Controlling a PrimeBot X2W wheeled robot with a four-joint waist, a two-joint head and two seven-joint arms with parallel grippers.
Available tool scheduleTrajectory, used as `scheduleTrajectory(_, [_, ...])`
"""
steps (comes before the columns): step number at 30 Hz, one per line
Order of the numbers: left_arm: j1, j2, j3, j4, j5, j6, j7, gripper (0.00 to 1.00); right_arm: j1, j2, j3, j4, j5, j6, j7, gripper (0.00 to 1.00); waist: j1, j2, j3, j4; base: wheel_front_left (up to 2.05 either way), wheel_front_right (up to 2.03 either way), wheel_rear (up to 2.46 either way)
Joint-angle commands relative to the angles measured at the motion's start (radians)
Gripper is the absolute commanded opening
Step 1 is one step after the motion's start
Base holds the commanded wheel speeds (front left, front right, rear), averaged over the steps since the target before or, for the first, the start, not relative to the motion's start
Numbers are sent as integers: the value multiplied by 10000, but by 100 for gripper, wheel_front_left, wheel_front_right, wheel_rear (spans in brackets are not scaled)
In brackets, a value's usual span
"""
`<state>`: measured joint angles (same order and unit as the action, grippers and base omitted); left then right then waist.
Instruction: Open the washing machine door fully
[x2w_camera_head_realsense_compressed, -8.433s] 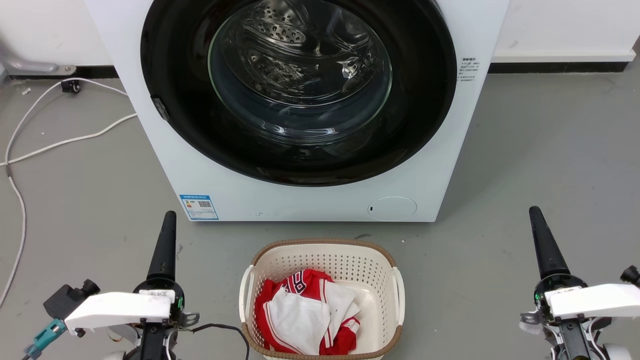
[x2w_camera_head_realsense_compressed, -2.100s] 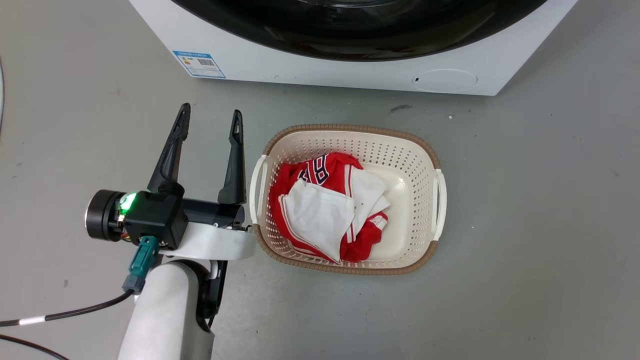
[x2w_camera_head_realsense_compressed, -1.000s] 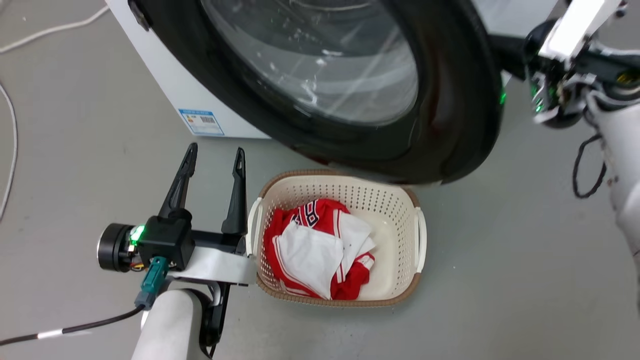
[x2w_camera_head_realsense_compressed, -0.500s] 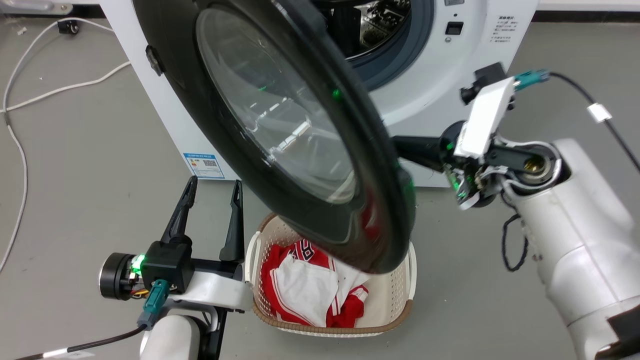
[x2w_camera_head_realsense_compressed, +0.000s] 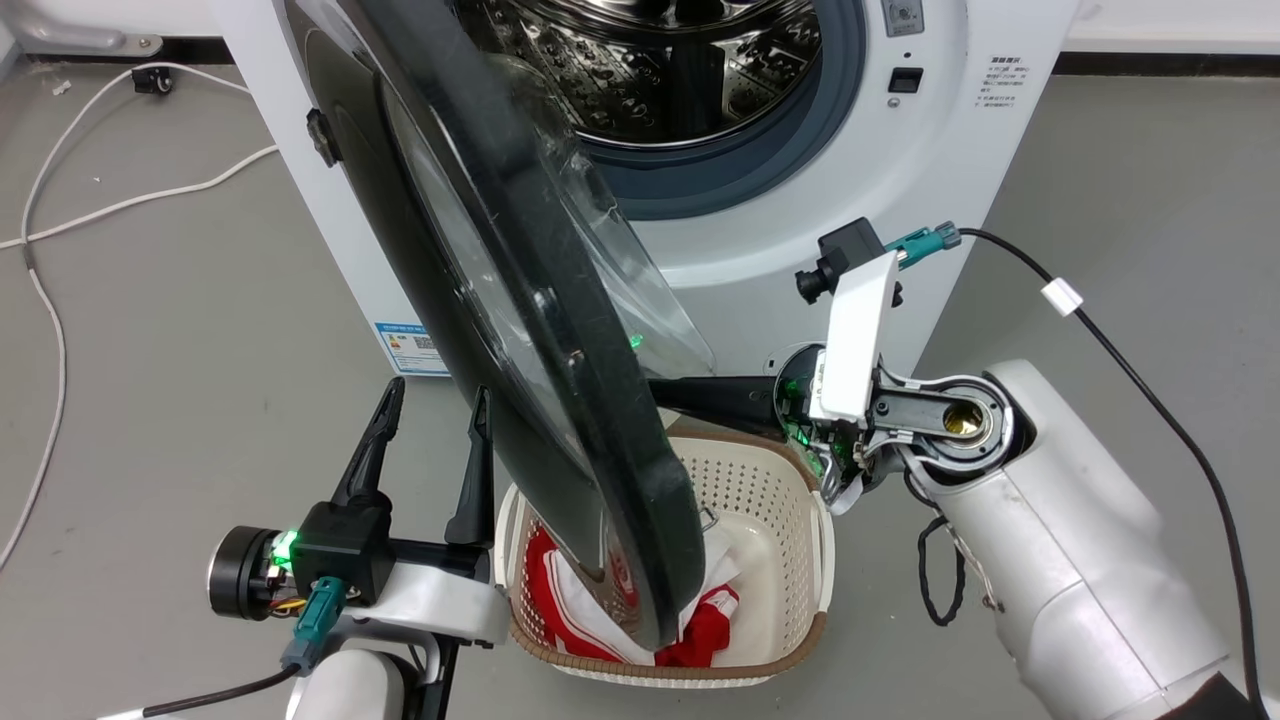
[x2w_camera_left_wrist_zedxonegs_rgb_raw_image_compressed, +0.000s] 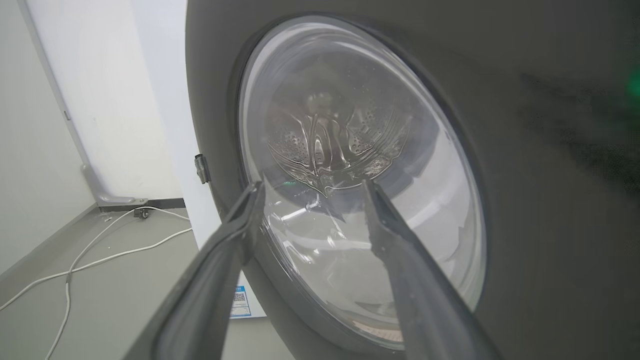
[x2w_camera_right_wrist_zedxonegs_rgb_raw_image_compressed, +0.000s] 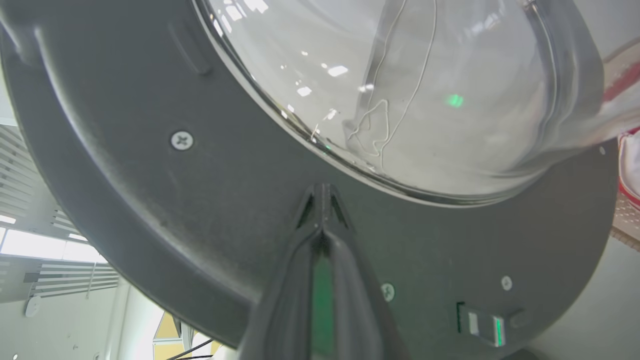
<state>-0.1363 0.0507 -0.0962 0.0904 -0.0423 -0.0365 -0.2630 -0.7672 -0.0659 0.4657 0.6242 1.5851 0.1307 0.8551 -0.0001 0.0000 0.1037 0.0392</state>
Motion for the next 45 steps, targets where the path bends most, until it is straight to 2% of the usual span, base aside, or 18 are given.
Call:
scheduleTrajectory(1, [58, -8, -41, 9, -33, 4, -25, 100, 229, 111, 120, -159, 120, 0, 3, 0, 1, 0, 19, 11, 0, 0, 0])
scheduleTrajectory(8, [33, -8, -58, 43, -111, 32, -25, 100, 472, 166, 364, -586, 271, 0, -190, 0, 1, 0, 21, 2, 0, 0, 0])
scheduleTrajectory(11, [52, -8, -43, 63, -127, 55, -25, 100, 632, 165, 267, -723, 278, 0, -617, 0, 1, 0, -20, -11, 0, 0, 0])
scheduleTrajectory(20, [268, -8, 65, 76, -205, 126, -25, 100, 1732, 143, -806, -1090, 289, 0, -3119, 0, 1, 0, -225, -157, 0, 0, 0])
scheduleTrajectory(29, [485, -8, 295, 149, -159, 98, -25, 100, 3333, -251, -2049, -1481, 16, 0, -5506, 0, 1, 0, -453, -380, 0, 0, 0])
scheduleTrajectory(30, [493, -8, 313, 157, -164, 95, -25, 100, 3519, -312, -2161, -1572, -59, 0, -5788, 4, 1, 0, -469, -391, 0, 0, 0])
scheduleTrajectory(31, [502, -8, 333, 165, -181, 97, -25, 100, 3704, -345, -2287, -1673, -88, 0, -6051, 39, 1, 0, -490, -405, 0, 0, 0])
scheduleTrajectory(32, [516, -8, 354, 172, -195, 99, -25, 100, 3896, -362, -2431, -1784, -115, 0, -6336, 49, 1, 0, -512, -419, 0, 0, 0])
scheduleTrajectory(33, [525, -8, 371, 175, -201, 99, -25, 100, 4076, -454, -2518, -1912, -308, 0, -6640, 99, 1, 0, -522, -430, 0, 0, 0])
scheduleTrajectory(34, [525, -8, 371, 175, -201, 99, -25, 100, 4076, -454, -2518, -1912, -308, 0, -6640, 99, 1, 0, -522, -430, 0, 0, 0])
scheduleTrajectory(38, [607, -8, 452, 201, -218, 90, -25, 100, 4811, -569, -2793, -2385, -972, 0, -7943, 100, 1, 0, -592, -475, 0, 0, 0])
scheduleTrajectory(45, [710, -8, 534, 225, -199, 110, -25, 100, 5660, -968, -2955, -2729, -3420, 0, -10457, 100, 1, 0, -672, -553, 0, 0, 0])
